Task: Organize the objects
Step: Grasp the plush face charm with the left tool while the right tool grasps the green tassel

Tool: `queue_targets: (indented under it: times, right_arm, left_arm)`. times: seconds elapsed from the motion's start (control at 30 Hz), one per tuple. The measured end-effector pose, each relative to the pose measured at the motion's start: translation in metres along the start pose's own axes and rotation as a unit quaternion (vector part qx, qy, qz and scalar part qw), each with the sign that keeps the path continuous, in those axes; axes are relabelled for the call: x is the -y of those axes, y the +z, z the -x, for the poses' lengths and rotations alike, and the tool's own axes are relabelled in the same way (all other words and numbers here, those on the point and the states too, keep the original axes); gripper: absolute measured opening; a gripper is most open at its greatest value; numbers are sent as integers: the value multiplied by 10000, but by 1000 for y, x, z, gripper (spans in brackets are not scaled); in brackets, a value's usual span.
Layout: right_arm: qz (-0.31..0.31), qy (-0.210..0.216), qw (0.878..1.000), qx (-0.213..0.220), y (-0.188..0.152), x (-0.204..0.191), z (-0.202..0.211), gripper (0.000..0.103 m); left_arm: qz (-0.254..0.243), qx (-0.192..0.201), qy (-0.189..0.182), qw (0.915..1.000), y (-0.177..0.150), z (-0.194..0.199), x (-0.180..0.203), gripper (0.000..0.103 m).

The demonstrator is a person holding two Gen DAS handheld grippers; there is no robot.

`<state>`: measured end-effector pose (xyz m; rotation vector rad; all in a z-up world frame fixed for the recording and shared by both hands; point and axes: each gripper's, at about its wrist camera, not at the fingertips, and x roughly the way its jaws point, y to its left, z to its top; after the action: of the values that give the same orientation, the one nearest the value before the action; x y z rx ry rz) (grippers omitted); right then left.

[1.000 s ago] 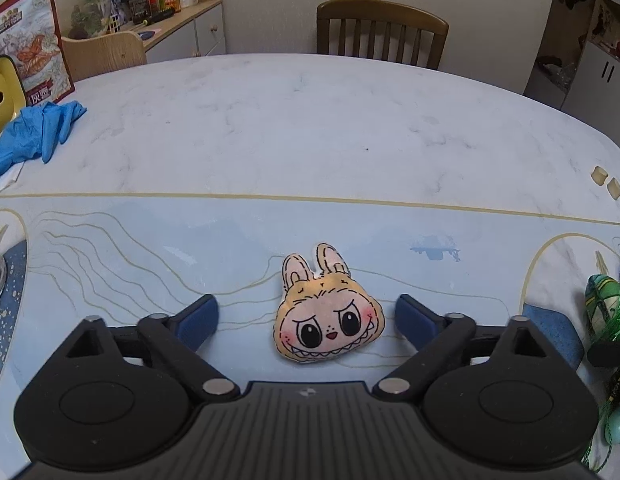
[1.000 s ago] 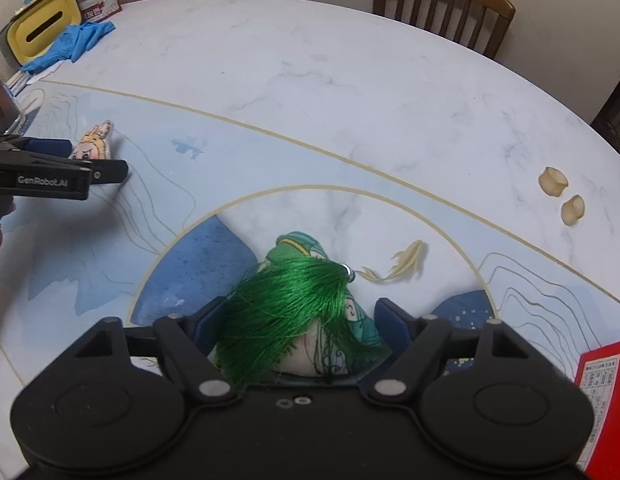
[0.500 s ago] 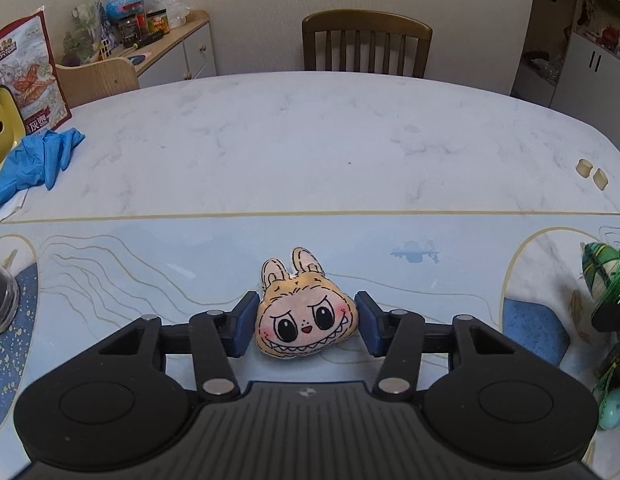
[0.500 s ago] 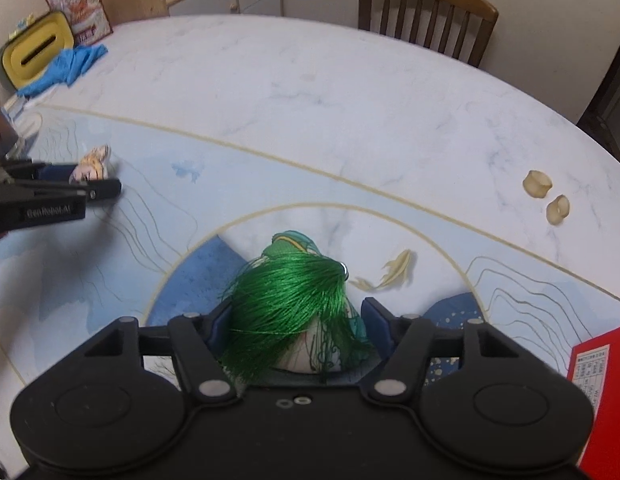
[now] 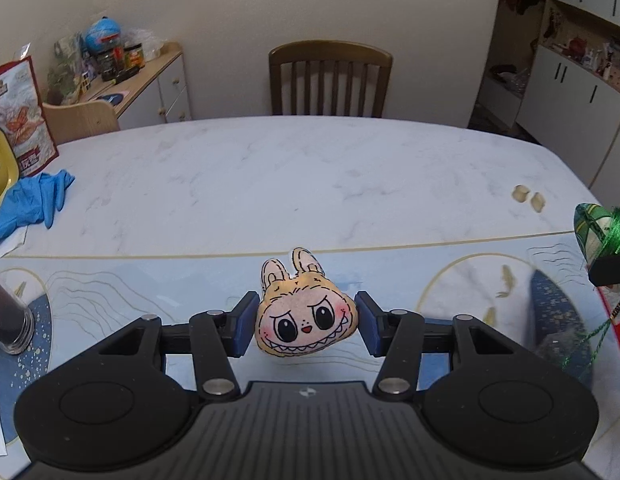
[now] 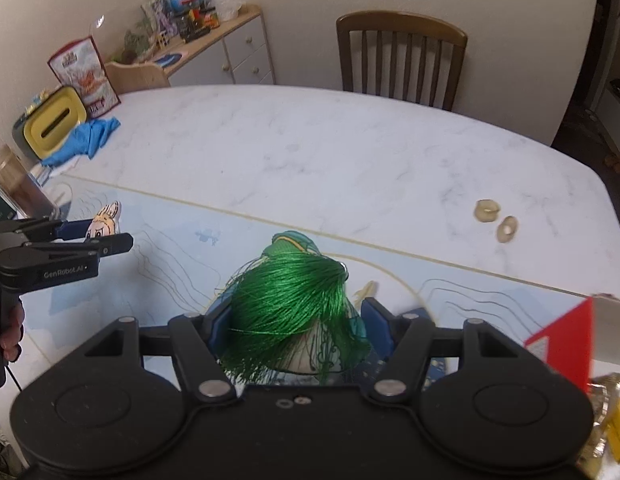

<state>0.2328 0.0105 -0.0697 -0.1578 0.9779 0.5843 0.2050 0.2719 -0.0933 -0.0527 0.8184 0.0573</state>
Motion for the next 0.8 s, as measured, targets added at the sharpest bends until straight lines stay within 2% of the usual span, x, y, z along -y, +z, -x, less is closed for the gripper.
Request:
queue_targets:
  times: [0.37, 0.6, 0.8]
  right_arm:
    - [-293, -76, 9992, 244, -13, 47, 63, 65]
    - [-434, -218, 9980, 415, -29, 88, 99, 65]
    - [-607, -527, 9952, 552, -44, 141, 129, 65]
  left_arm:
    - [-252, 192, -582, 9978, 20, 42, 60, 52]
    - [-461, 287, -940, 9941, 33, 55, 117, 52]
    - [-757, 271, -1197, 9895, 36, 55, 178, 52]
